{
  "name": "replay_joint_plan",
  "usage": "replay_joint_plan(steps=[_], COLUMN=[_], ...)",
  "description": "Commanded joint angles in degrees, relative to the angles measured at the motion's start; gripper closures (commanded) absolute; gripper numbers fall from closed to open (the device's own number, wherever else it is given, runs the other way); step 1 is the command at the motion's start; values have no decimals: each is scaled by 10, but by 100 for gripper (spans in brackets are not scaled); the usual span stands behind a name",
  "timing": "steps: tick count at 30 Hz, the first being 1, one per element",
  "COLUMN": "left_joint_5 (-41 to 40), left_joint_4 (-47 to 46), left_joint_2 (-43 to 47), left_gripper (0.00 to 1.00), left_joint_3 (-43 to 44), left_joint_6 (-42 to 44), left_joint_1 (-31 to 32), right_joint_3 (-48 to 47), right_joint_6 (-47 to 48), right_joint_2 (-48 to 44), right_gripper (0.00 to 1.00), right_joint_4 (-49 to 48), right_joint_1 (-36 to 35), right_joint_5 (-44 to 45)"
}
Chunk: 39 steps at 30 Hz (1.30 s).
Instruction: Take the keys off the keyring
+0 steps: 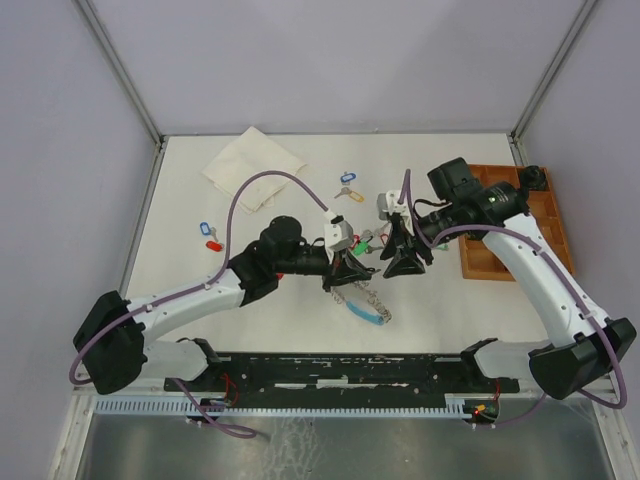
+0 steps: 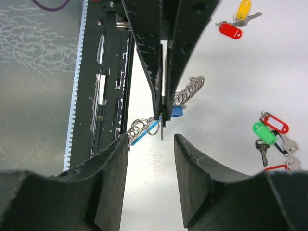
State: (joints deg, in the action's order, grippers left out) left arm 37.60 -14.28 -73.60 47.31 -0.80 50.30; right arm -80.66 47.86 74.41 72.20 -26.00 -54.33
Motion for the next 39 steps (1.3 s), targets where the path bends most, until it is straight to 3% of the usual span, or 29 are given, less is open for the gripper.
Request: replay_joint_plan(steps=[1,10,12,15,19,26,30,31,39], left_joint_5=[-15,-32,-27,-20,-20,-38,-51,-54,-89], left_joint_4=[-138,-272,-298,-319,-346,-390,-394,-396,-394], left_joint_2=[57,111,110,106,103,97,92,90,87], left_gripper=[97,97,97,97,97,97,97,97,97], left_joint_3=[-44,-116,-124,-128,-136,-149,-148,-148,-150], left_joint_6=[-30,-62,-73,-89,-110,-146,-154,-156,-162], left_joint_1=[-2,-1,-1,-2,-2,0,3,3,5], right_joint_3=[-8,104,124,135,128,119,171,176,149], right_joint_6=[-1,-34,26,208,270,199,-24,-56,41], right_joint_2=[-34,-45,-43,-33,-15,-4,-55,-58,-57], right_gripper=[49,55,59,61,61,61,62,62,65], right_joint_4=[-8,-147,-138,-55,-1,-34,-259,-274,-179], right_joint_1=[32,80,80,80,79,77,64,60,44], right_joint_5=[-64,-186,-219,-265,-282,-235,-174,-161,-202])
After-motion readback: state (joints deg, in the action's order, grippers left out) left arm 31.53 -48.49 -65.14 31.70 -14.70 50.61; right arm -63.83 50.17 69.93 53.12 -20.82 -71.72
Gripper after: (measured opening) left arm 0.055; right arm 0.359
